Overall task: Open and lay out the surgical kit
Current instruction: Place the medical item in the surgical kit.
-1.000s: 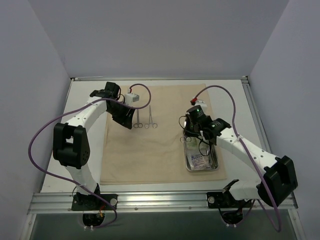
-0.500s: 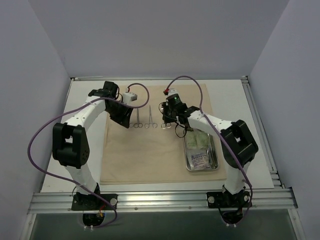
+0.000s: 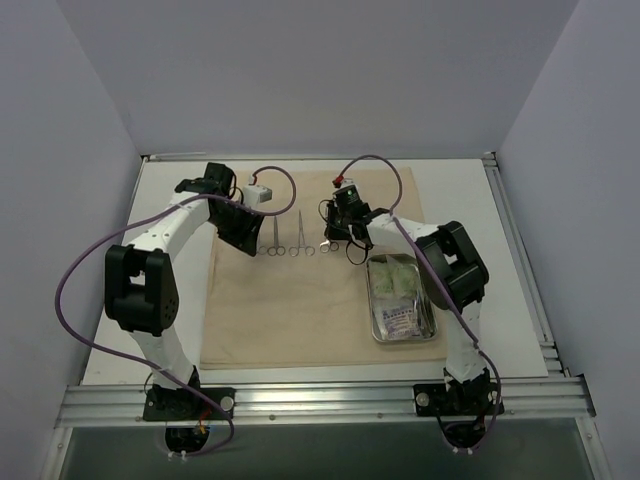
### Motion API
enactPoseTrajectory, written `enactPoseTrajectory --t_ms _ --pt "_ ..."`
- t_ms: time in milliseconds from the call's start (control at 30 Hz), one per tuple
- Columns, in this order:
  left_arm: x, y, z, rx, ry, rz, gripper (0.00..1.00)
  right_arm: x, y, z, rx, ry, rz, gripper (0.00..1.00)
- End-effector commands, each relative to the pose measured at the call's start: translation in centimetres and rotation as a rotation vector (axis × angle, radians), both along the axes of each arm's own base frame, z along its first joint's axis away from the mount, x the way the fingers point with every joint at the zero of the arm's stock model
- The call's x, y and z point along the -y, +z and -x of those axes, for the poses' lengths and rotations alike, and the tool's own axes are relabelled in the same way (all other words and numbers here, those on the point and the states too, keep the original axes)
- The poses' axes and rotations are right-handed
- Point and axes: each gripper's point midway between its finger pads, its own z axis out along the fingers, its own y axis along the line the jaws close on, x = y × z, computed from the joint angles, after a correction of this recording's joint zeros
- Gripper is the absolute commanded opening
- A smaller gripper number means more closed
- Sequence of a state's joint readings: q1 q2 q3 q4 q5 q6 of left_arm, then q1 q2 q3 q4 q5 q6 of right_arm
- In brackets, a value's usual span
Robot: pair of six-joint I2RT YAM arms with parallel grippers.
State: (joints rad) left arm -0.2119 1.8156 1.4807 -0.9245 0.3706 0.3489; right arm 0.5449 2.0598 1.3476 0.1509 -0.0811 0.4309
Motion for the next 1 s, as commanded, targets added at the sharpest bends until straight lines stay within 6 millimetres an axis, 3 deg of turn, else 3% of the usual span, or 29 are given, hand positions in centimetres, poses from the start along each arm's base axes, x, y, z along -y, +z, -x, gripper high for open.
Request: enactPoseTrajectory --t_ms 0,167,400,767,967 --pt "-0.1 0.4 -0.5 0.016 -0.009 0.010 0.53 -1.8 1.5 -1.7 0.031 -0.010 -0.083 0.00" --pt "-0.1 0.2 -0.5 0.010 -0.007 0.009 0.53 -2.4 0.5 -1.6 -0.008 -0.021 -0.129 0.00" --pt "-0.2 0.2 -0.6 0.009 -0.008 0.011 0.53 -1.5 -0.6 -1.1 -0.042 -0.054 -0.103 0.00" --pt "-0.1 0.3 -0.5 0.006 -0.011 0.017 0.53 -0.7 -0.8 -0.6 -0.051 -0.060 -0.085 0.01" --pt "-0.1 0.4 -0.5 0.005 -0.015 0.019 0.54 -0.5 -0.1 -0.6 -0.050 -0.059 -0.072 0.22"
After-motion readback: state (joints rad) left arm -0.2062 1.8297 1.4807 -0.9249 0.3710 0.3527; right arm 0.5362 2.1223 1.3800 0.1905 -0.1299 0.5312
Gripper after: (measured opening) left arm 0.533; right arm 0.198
